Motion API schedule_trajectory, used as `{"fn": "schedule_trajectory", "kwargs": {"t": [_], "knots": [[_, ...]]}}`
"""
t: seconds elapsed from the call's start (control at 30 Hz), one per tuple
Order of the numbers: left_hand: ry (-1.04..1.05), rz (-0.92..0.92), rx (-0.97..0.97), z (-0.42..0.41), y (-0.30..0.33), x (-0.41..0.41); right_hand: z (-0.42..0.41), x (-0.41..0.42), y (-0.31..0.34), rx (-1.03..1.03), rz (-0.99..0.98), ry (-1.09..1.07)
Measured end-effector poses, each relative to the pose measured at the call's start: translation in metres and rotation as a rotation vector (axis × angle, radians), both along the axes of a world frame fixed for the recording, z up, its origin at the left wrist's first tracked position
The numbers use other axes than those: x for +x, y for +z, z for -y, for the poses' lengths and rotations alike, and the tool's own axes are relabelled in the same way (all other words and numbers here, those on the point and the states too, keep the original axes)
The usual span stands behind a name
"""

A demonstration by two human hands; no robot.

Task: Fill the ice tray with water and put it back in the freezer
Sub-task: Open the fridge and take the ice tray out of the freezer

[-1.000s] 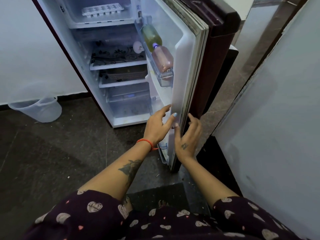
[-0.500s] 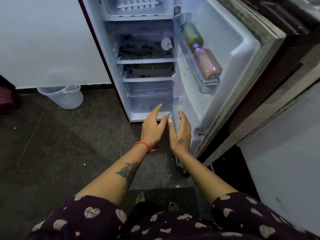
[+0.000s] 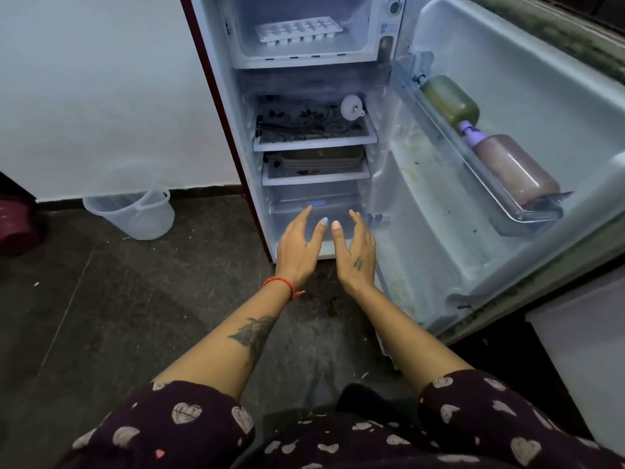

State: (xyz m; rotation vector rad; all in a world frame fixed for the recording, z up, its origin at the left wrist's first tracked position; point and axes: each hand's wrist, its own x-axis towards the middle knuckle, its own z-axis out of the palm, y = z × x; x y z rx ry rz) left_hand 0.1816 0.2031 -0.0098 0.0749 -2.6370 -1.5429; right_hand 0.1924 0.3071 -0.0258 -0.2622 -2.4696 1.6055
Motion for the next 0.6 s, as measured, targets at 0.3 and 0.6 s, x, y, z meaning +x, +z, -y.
{"fn": "schedule_trajectory", "kwargs": {"t": [0.3, 0.6], "knots": [[0.029, 0.002, 0.017, 0.03, 0.0, -0.076, 0.031, -0.08, 0.002, 0.052, 0.015, 0.018], [0.084, -0.004, 0.006, 0.041, 0.007, -0.189, 0.038, -0.197, -0.002, 0.037, 0.022, 0.06]]}}
